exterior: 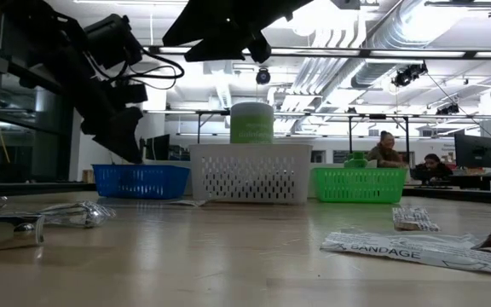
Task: Pick & Place Travel size toiletries
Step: Put the white bandage into the blue bin
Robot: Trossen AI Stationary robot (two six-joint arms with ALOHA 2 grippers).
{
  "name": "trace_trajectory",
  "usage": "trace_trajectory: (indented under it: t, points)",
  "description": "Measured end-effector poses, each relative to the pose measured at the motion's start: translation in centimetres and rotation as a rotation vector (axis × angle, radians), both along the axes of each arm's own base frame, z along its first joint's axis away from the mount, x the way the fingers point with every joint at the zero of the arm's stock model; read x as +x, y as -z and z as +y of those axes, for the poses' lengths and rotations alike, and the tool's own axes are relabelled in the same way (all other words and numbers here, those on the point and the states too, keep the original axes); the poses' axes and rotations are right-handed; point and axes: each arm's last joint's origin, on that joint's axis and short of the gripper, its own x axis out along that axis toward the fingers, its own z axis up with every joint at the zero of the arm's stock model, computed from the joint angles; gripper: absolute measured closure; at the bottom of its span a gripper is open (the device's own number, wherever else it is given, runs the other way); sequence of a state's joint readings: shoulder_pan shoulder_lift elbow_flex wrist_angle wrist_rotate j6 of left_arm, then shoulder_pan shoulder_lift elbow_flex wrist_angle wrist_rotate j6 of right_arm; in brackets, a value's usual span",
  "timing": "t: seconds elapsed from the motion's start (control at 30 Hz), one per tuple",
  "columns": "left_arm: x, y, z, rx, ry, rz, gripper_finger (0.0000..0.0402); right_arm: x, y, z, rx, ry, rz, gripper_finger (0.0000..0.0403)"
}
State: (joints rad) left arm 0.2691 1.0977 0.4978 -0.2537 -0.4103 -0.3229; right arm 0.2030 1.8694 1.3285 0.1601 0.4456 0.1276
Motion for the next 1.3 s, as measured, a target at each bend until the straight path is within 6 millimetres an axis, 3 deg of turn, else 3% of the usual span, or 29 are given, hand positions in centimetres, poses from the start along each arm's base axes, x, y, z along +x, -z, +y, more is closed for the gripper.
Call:
trace_trajectory:
  t: [0.2,0.37,0.53,0.9,1.13,1.3]
  points:
    - [-0.1,-2.3,-0.2,-0.052,0.0,-0.004,0.0247,-0.3,0.2,1.1,0.019,-0.017,0.02,0.0158]
    - [-0.5,-3.9,-1.5,-0.06,0.049,-0.095,0.0255,-1.4,-0.6,2.0,0.05,-0.027,0.051,0.0158]
    - [-1.1,-5.3,-3.9,-0.076,0.129,-0.194,0.0264,-2.6,-1.4,3.2,0.053,-0.053,0.083,0.0158]
    - [-2.3,-6.1,-10.2,-0.065,0.298,-0.291,0.027,-4.5,-0.3,6.6,0.132,-0.109,0.21,0.0158]
    - [-3.0,-5.8,-13.3,-0.007,0.379,-0.302,0.027,-6.8,2.9,9.9,0.157,-0.223,0.131,0.0158]
    - [-3.1,-5.6,-14.6,0.025,0.42,-0.311,0.027,-8.2,5.3,9.9,0.195,-0.259,0.022,0.0158]
